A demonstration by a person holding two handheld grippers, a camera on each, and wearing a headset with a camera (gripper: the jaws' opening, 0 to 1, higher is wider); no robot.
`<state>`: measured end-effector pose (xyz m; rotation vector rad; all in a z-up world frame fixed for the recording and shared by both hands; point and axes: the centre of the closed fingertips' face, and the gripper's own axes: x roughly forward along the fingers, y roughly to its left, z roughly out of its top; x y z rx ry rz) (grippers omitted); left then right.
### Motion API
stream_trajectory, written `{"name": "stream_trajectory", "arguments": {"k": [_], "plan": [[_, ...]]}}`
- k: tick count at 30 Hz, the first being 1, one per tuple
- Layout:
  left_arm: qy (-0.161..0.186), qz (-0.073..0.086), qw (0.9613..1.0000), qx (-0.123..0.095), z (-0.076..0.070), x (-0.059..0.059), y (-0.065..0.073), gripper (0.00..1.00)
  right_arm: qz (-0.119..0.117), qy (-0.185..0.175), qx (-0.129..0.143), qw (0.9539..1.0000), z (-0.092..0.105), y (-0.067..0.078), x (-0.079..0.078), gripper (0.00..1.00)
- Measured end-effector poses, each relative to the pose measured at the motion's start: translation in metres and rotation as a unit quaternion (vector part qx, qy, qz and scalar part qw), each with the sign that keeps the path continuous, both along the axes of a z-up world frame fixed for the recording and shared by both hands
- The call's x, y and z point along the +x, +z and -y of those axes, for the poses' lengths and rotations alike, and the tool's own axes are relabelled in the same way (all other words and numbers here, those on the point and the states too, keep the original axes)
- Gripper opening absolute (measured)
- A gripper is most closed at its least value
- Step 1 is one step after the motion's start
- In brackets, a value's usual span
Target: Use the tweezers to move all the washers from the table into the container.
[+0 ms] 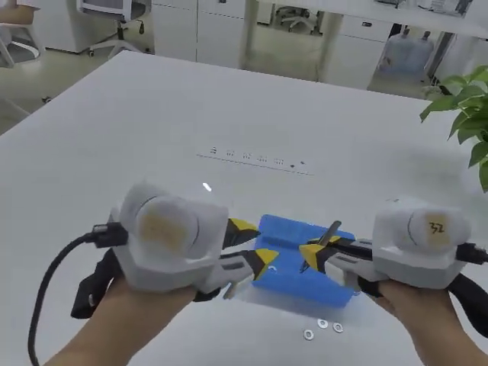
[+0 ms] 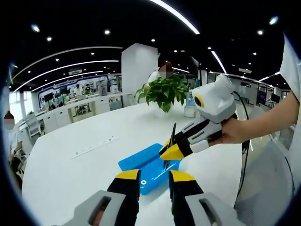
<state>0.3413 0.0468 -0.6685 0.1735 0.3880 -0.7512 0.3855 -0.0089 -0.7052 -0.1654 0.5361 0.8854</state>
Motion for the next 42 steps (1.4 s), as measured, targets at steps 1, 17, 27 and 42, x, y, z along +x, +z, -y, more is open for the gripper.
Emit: {"name": "stream_trajectory", "arguments": {"k": [1, 17, 27, 42], "plan": [[0.003, -0.002, 1.0000, 0.002, -0.001, -0.003, -0.001, 0.25, -0.001, 0.001, 0.001, 1.0000, 0.001, 0.001, -0.004, 0.04], [0.051, -0.014, 0.9984, -0.019, -0.009, -0.030, -0.005, 0.70, -0.037, -0.013, -0.009, 0.9992, 0.018, -0.037, -0.044, 0.05], [0.055, -0.029, 0.9980, -0.009, -0.008, -0.041, -0.020, 0.75, -0.044, -0.013, -0.032, 0.9984, 0.022, -0.066, -0.036, 0.05], [0.057, -0.038, 0.9976, -0.002, -0.008, -0.044, -0.025, 0.72, -0.050, -0.023, -0.025, 0.9982, 0.023, -0.077, -0.030, 0.05]]}}
